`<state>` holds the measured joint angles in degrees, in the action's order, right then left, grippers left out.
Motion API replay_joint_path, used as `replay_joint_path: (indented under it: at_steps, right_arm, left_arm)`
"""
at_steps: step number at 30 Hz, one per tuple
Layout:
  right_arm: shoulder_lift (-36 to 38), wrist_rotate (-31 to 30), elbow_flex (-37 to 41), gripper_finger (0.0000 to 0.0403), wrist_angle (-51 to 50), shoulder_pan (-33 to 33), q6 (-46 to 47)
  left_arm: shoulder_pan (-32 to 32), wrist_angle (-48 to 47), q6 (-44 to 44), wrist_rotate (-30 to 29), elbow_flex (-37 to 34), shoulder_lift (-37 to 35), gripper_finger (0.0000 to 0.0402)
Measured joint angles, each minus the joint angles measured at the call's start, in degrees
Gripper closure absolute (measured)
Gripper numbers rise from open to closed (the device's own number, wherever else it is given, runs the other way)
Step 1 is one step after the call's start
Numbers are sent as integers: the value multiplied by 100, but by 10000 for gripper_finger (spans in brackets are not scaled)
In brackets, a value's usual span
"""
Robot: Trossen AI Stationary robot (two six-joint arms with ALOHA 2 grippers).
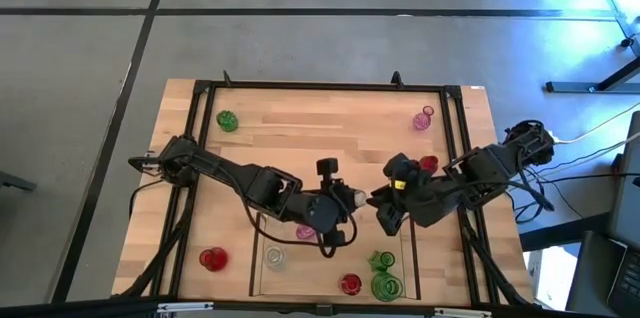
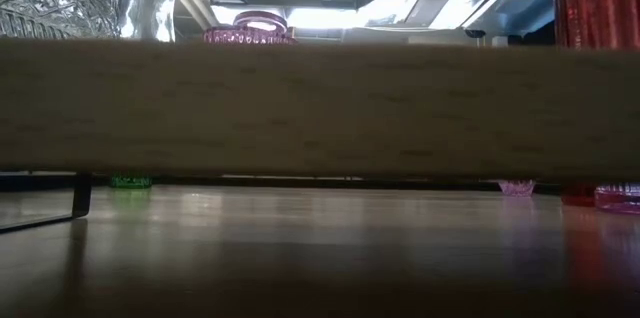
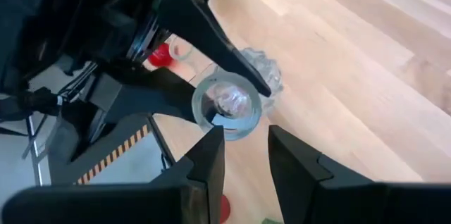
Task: Sort vases onto shelf
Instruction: Put the transparent vase aligned with the other transparent vases on the shelf
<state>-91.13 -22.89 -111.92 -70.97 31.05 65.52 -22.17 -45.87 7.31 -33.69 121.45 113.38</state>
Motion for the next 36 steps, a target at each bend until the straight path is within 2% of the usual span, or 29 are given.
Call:
replay_joint_path:
  at_steps: [12, 17, 19, 23, 31, 36]
  right_arm:
    - [-161, 129, -11, 303, 15, -161, 72]
    - [-215, 102, -11, 306, 54, -261, 191]
    - [-226, 138, -11, 320, 57, -267, 141]
    - [-278, 196, -15, 386, 90, -269, -65]
    - [-278, 354, -13, 398, 56, -262, -224]
    - [-300, 463, 0, 401, 87, -280, -281]
  left_arm:
    - [-13, 721, -584, 138, -7, 13, 296]
    - [-25, 712, -604, 52, -7, 15, 296]
    - [-50, 684, -620, -120, -9, 13, 296]
    - [-81, 656, -706, -338, -11, 15, 296]
    - [-87, 691, -769, -437, -11, 15, 261]
    - [-106, 171, -734, -822, -8, -45, 256]
